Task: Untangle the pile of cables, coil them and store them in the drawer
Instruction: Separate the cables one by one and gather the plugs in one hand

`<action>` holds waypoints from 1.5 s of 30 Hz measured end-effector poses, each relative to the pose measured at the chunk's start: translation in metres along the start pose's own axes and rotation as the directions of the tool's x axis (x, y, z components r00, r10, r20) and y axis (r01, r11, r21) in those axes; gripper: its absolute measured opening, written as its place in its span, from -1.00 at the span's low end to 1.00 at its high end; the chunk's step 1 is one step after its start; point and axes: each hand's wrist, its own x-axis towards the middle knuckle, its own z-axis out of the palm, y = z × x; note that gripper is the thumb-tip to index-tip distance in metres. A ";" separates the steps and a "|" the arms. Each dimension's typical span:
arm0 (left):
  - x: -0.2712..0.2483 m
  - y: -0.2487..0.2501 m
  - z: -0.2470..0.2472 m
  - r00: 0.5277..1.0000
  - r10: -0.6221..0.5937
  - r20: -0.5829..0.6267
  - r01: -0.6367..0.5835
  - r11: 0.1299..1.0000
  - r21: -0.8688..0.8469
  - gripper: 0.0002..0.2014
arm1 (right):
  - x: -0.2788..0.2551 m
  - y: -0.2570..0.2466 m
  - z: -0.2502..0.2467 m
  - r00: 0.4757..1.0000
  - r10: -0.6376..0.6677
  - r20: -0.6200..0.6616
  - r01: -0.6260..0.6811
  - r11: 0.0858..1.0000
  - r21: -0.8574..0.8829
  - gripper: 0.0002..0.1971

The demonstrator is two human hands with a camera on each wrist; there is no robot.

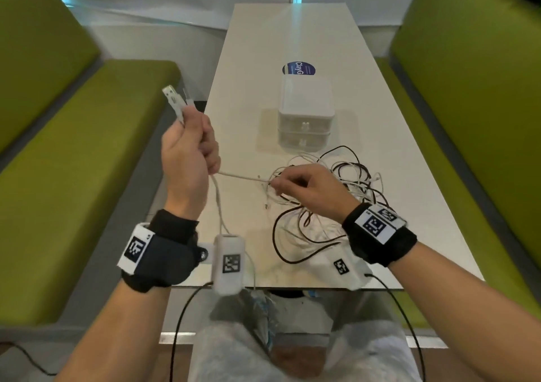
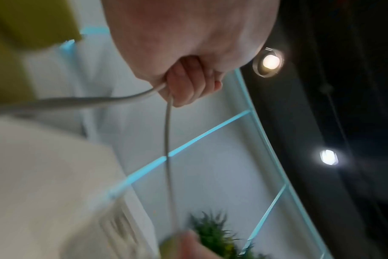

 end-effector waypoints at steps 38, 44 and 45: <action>0.002 -0.046 -0.032 0.994 0.103 -0.027 -0.051 0.685 0.726 -0.58 | -0.034 0.024 -0.032 0.994 0.101 0.028 -0.098 0.989 -0.114 -0.61; -0.018 -0.047 -0.011 0.944 0.329 0.024 -0.217 0.564 0.797 -0.59 | -0.035 0.030 -0.022 0.994 0.096 0.052 -0.076 0.951 -0.301 -0.62; -0.024 -0.046 -0.003 0.940 0.333 0.075 -0.268 0.585 0.765 -0.56 | -0.035 0.029 -0.020 0.994 0.093 0.059 -0.072 0.952 -0.298 -0.62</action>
